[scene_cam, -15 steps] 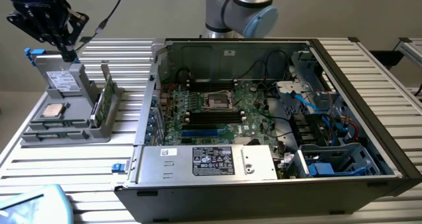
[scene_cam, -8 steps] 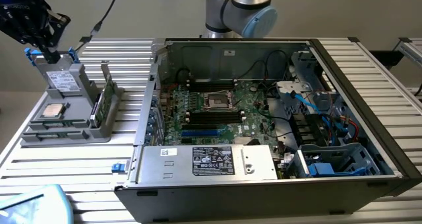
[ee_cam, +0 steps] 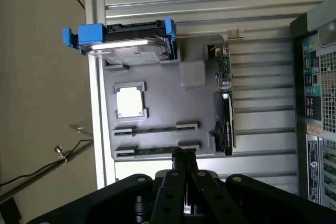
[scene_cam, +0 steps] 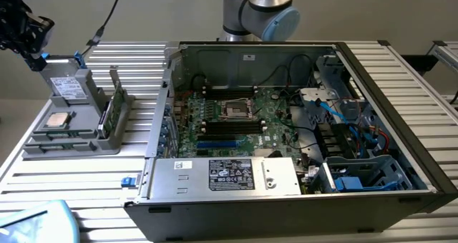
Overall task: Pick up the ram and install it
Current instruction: 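Reach for the ram, then pick up the ram and move it above insertion slot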
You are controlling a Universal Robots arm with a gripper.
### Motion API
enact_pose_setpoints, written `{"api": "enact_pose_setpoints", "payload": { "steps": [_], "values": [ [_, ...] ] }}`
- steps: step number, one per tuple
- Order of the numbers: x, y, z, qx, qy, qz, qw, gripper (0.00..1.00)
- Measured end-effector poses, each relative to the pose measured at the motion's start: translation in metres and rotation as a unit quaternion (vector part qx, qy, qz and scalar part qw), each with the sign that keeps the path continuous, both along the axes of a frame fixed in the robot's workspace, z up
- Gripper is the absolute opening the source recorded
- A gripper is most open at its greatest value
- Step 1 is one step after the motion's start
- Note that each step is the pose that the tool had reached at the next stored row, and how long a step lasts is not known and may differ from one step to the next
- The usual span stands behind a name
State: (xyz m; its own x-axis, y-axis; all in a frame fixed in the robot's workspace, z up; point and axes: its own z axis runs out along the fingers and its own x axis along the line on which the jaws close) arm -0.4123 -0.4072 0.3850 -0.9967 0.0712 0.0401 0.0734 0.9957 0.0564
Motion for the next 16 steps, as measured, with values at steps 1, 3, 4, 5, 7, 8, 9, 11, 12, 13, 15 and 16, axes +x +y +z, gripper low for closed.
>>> {"api": "enact_pose_setpoints", "payload": {
  "steps": [1, 3, 4, 5, 7, 8, 9, 11, 12, 13, 15, 16],
  "values": [
    [-0.0024, -0.0004, -0.0001, 0.0003, -0.0001, 0.0, 1.0, 0.1],
    [-0.0023, -0.0004, -0.0001, 0.0003, -0.0001, 0.0, 1.0, 0.1],
    [-0.0023, -0.0004, -0.0001, 0.0003, 0.0, 0.0, 1.0, 0.1],
    [-0.0023, -0.0004, 0.0, 0.0003, 0.0, 0.0, 1.0, 0.1],
    [-0.0023, -0.0004, 0.0, 0.0003, 0.0, 0.0, 1.0, 0.1],
    [-0.0023, -0.0004, 0.0, 0.0003, 0.0, 0.0, 1.0, 0.1],
    [-0.0023, -0.0004, 0.0, 0.0003, 0.0, 0.0, 1.0, 0.1],
    [-0.0023, -0.0004, 0.0, 0.0003, 0.0, 0.0, 1.0, 0.1],
    [-0.0023, -0.0004, 0.0, 0.0003, 0.0, 0.0, 1.0, 0.1],
    [-0.0024, -0.0004, 0.0, 0.0003, 0.0, 0.0, 1.0, 0.1],
    [-0.0023, -0.0004, 0.0, 0.0003, 0.0, 0.0, 1.0, 0.1],
    [-0.0023, -0.0004, -0.0001, 0.0001, 0.0, 0.0, 1.0, 0.1]
  ]
}}
